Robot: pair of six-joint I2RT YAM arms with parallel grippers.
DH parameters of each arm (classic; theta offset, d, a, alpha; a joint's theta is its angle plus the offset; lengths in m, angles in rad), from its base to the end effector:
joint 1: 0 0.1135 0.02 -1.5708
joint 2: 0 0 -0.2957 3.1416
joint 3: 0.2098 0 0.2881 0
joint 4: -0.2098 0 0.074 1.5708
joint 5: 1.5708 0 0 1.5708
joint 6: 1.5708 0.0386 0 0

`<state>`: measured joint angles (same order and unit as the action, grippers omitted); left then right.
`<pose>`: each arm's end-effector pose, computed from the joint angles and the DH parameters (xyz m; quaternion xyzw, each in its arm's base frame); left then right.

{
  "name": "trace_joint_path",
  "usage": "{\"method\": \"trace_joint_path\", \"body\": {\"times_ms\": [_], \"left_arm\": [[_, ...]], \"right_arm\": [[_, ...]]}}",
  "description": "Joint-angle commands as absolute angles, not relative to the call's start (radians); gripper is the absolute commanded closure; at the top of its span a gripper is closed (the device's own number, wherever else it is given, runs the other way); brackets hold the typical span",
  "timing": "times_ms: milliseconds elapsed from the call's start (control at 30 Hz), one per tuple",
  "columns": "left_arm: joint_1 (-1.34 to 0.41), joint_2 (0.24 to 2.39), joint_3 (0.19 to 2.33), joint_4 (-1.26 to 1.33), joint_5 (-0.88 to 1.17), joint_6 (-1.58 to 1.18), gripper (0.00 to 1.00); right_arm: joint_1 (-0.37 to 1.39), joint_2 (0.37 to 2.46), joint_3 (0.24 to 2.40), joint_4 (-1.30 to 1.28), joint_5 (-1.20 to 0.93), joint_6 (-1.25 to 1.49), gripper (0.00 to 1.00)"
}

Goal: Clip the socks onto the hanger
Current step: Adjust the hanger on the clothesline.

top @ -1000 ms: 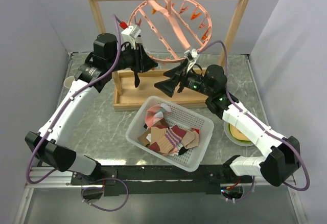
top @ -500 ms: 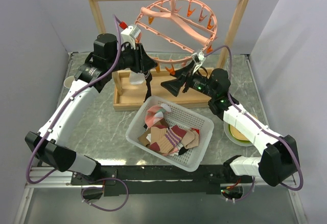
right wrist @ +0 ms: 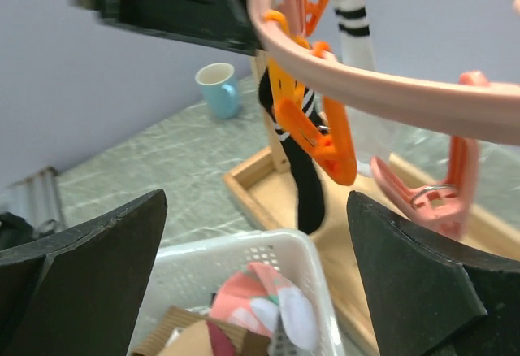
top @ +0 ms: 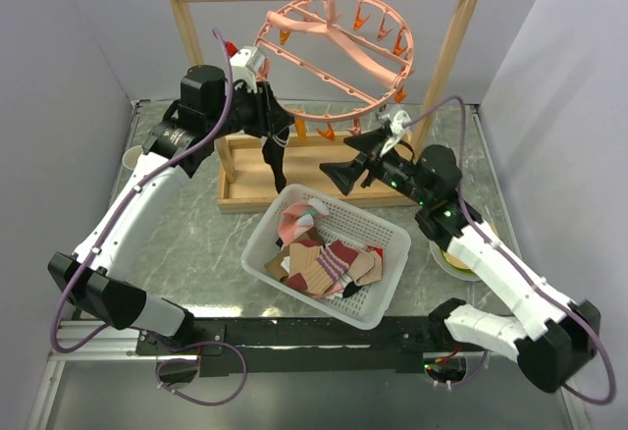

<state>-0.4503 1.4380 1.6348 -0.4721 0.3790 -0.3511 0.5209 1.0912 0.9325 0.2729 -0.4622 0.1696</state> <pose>0.3100 -0.1657 0.4907 0.1524 0.7766 -0.3695 0.4871 0.2335 0.1538 0.4029 -0.2815 0.6081 0.3893 0.6320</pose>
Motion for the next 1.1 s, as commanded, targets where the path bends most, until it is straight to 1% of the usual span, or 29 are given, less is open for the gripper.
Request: {"method": "trace_joint_path", "body": {"times_ms": [0,67,100,200,400,533,633,667,700,767,800,833,900,967,1067], "left_arm": [[-0.445,1.456,1.692,-0.463,0.249,-0.327,0.61],[-0.446,1.46,1.704,-0.466,0.21,-0.324,0.6],[-0.445,1.468,1.709,-0.468,0.201,-0.322,0.6],[-0.437,1.479,1.715,-0.465,0.184,-0.324,0.59],[-0.408,1.496,1.733,-0.462,0.193,-0.337,0.58],[-0.407,1.494,1.735,-0.465,0.204,-0.341,0.58],[-0.407,1.491,1.73,-0.465,0.209,-0.347,0.58],[-0.407,1.488,1.73,-0.465,0.21,-0.347,0.58],[-0.407,1.486,1.729,-0.465,0.21,-0.347,0.58],[-0.407,1.48,1.727,-0.468,0.212,-0.345,0.58],[-0.407,1.479,1.726,-0.468,0.212,-0.344,0.58],[-0.407,1.477,1.723,-0.468,0.215,-0.344,0.58],[-0.405,1.471,1.72,-0.469,0.215,-0.345,0.58],[-0.405,1.47,1.713,-0.469,0.218,-0.345,0.58],[-0.405,1.46,1.71,-0.469,0.219,-0.347,0.58]], "right_arm": [[0.548,0.982,0.905,0.151,-0.309,0.009,0.0],[0.548,0.947,0.873,0.126,-0.261,-0.024,0.0],[0.546,0.933,0.859,0.127,-0.205,-0.034,0.0],[0.543,0.9,0.819,0.149,-0.166,-0.072,0.0],[0.542,0.933,0.828,0.19,-0.095,-0.046,0.0],[0.542,0.98,0.815,0.296,-0.193,-0.006,0.0],[0.541,1.043,0.885,0.331,-0.271,-0.002,0.0],[0.541,1.061,0.908,0.328,-0.363,-0.002,0.0],[0.543,1.08,0.931,0.312,-0.403,-0.002,0.01],[0.545,1.127,0.986,0.29,-0.522,-0.002,0.04],[0.546,1.14,0.998,0.279,-0.561,-0.002,0.09],[0.549,1.159,1.017,0.269,-0.586,-0.002,0.11],[0.561,1.18,1.032,0.249,-0.569,-0.005,0.13],[0.561,1.195,1.025,0.267,-0.54,-0.002,0.1],[0.561,1.212,1.02,0.295,-0.497,-0.006,0.11]]}}
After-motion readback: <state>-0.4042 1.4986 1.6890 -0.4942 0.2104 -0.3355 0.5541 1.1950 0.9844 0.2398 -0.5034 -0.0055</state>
